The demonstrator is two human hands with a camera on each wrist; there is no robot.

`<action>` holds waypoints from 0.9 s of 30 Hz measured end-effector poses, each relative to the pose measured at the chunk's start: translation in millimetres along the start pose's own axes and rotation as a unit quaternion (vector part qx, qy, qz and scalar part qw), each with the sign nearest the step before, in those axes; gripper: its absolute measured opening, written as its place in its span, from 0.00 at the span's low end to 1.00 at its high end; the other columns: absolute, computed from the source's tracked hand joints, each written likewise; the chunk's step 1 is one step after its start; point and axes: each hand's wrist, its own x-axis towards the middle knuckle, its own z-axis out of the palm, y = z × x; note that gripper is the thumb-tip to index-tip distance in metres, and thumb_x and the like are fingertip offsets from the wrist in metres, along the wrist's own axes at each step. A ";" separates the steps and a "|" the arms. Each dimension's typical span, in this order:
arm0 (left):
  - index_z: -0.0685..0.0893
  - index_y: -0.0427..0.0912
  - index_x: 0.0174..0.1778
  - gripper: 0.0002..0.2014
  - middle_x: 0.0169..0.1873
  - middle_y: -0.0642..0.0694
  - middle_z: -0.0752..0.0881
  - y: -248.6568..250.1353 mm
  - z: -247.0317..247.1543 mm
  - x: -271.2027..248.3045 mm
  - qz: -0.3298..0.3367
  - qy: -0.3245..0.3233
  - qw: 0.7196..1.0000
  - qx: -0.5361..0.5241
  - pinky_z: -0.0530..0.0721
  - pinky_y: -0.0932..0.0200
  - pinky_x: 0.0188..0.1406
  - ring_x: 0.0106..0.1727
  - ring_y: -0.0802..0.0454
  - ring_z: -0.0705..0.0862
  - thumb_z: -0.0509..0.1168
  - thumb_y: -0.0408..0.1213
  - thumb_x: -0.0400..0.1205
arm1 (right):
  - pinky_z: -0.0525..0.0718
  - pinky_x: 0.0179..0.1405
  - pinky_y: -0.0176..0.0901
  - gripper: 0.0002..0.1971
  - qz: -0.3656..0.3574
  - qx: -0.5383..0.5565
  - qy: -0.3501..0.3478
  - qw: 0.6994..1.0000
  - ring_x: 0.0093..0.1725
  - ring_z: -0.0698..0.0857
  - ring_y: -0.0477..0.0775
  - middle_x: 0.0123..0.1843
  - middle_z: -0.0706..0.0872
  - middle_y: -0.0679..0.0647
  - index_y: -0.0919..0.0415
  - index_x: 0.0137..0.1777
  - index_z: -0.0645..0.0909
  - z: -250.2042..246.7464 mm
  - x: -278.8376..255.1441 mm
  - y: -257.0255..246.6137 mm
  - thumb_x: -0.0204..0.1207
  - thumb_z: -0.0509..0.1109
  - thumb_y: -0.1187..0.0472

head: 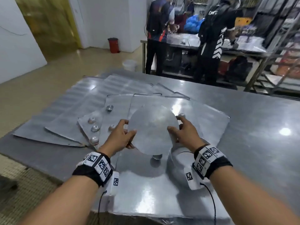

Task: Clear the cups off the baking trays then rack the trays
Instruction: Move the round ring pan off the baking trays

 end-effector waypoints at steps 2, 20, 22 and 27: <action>0.72 0.47 0.64 0.13 0.32 0.38 0.90 11.8 30.5 -8.4 0.024 -0.008 1.000 0.013 0.85 0.51 0.26 0.27 0.39 0.88 0.67 0.41 0.87 | 0.82 0.39 0.45 0.18 -0.013 -0.034 0.039 0.999 0.40 0.86 0.52 0.38 0.86 0.51 0.44 0.66 0.80 -30.7 -12.0 17.3 0.77 0.75 0.46; 0.80 0.42 0.58 0.13 0.45 0.37 0.92 73.9 154.6 -43.3 0.048 0.052 0.984 -0.162 0.92 0.47 0.50 0.50 0.37 0.92 0.71 0.44 0.84 | 0.89 0.55 0.50 0.16 0.046 0.200 0.153 0.967 0.49 0.92 0.51 0.46 0.94 0.53 0.53 0.52 0.88 -149.1 -60.0 88.6 0.79 0.73 0.41; 0.82 0.47 0.59 0.16 0.48 0.44 0.92 65.0 155.1 -36.9 0.053 0.040 0.992 -0.106 0.90 0.40 0.58 0.55 0.42 0.91 0.78 0.35 0.78 | 0.89 0.55 0.46 0.14 0.050 0.174 0.135 0.974 0.52 0.92 0.49 0.51 0.93 0.49 0.51 0.58 0.87 -150.9 -59.7 96.9 0.73 0.79 0.52; 0.85 0.52 0.64 0.23 0.55 0.54 0.91 57.9 158.3 -23.0 0.041 0.020 0.998 -0.047 0.86 0.41 0.66 0.59 0.52 0.89 0.79 0.32 0.74 | 0.86 0.50 0.38 0.25 0.067 0.130 0.096 0.985 0.52 0.87 0.42 0.61 0.87 0.46 0.51 0.69 0.83 -148.4 -58.2 107.1 0.72 0.80 0.63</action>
